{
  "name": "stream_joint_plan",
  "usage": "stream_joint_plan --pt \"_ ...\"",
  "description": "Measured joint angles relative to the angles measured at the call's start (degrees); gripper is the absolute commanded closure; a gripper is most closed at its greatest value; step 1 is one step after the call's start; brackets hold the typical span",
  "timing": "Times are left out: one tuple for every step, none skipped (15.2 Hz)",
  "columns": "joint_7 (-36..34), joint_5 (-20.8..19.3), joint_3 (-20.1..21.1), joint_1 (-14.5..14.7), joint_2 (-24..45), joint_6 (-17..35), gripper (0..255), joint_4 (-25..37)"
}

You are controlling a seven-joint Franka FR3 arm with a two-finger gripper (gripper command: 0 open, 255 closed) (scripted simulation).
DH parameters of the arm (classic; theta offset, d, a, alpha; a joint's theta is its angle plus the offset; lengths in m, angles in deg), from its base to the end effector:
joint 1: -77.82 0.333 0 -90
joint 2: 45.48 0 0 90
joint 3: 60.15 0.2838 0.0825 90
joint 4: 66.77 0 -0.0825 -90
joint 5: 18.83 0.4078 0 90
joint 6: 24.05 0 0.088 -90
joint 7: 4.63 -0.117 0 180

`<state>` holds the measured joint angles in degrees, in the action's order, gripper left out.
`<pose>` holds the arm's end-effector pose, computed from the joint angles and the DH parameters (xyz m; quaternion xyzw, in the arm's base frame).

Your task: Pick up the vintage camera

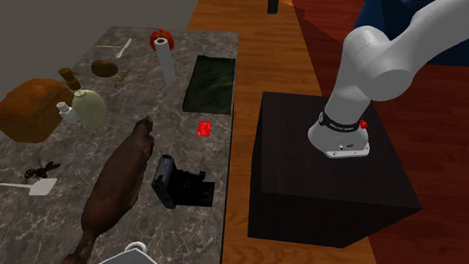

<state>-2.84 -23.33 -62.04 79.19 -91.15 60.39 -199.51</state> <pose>0.3403 -0.0152 0.5726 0.9993 0.0134 -0.0235 0.0270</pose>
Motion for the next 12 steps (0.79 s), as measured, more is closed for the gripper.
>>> stream_joint_plan --pt "0.0 0.0 0.0 0.0 0.0 0.0 0 0.0" --pt "-0.48 0.29 0.36 0.12 0.14 0.57 0 -0.51" --pt "-1.44 0.86 1.11 0.37 0.42 1.83 0 -1.65" --pt "-2.24 1.32 1.7 0.56 0.75 3.09 0 -2.7" --pt "-3.18 1.86 2.41 0.8 1.23 4.44 0 -3.7" --pt "-4.17 2.43 3.19 1.07 2.19 5.8 0 -4.23" --pt "-5.15 2.98 3.94 1.33 2.76 7.51 0 -5.51" --pt "-5.97 3.46 4.56 1.55 3.62 8.69 0 -5.93" --pt "-6.8 3.91 5.19 1.77 4.4 10.45 0 -7.05" --pt "-7.72 4.4 5.92 2.02 5.54 12.17 0 -7.72" --pt "-8.69 4.91 6.71 2.3 6.76 13.66 0 -8.08" --pt "-9.77 5.49 7.59 2.64 7.89 15.52 0 -8.94"
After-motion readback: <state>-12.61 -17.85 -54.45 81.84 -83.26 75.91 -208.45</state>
